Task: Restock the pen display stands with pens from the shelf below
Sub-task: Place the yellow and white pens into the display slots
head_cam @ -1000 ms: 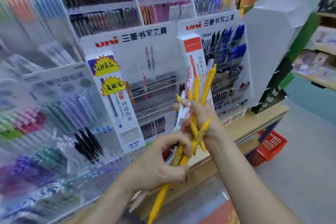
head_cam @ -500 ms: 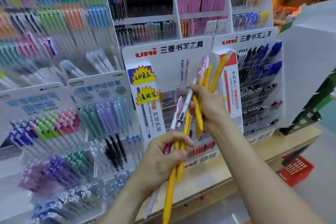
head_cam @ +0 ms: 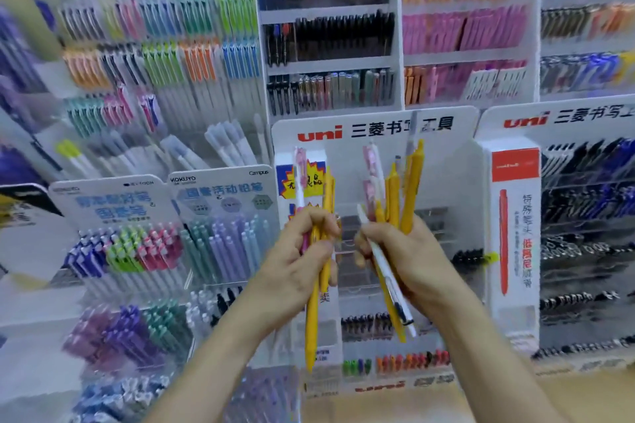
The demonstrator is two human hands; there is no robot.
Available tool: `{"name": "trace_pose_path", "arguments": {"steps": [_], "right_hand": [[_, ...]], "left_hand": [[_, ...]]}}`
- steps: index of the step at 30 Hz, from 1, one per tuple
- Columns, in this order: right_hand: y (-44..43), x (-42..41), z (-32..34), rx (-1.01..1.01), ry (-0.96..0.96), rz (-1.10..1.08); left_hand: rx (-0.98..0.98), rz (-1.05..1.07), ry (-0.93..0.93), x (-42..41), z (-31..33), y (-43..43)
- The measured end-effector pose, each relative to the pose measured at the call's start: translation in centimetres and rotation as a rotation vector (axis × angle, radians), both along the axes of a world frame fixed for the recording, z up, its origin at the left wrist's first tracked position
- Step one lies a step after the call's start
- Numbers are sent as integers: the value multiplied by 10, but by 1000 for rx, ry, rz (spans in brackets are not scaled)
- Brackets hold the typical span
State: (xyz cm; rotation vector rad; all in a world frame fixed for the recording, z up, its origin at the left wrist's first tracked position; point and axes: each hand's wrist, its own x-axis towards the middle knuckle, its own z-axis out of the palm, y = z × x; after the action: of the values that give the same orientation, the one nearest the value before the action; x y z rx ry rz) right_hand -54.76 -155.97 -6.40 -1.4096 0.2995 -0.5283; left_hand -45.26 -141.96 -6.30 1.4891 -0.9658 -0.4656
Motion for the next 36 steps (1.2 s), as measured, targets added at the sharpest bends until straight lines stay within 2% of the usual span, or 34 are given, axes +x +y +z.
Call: {"name": "trace_pose_path", "arguments": {"steps": [5, 8, 11, 14, 18, 21, 24, 29, 36], "right_hand": [[-5, 8, -8, 59, -113, -36], [-9, 7, -18, 40, -136, -73], [-7, 6, -27, 85, -110, -80], [-10, 7, -26, 23, -87, -82], [-18, 0, -16, -98, -75, -49], [-17, -11, -16, -141, -52, 29], [-17, -20, -21, -165, 9, 47], [-14, -29, -24, -229, 99, 80], [-6, -37, -22, -480, 253, 7]], "left_hand": [[-24, -2, 24, -11, -1, -38], [-87, 128, -19, -14, 3, -56], [-176, 267, 17, -13, 9, -75], [-248, 347, 59, -15, 11, -89], [-241, 344, 96, -8, 15, -93], [-217, 287, 45, 12, 29, -85], [-150, 135, -63, 28, 42, -78], [26, 14, -369, 36, 52, -74], [64, -169, -349, 33, 68, -72]]}}
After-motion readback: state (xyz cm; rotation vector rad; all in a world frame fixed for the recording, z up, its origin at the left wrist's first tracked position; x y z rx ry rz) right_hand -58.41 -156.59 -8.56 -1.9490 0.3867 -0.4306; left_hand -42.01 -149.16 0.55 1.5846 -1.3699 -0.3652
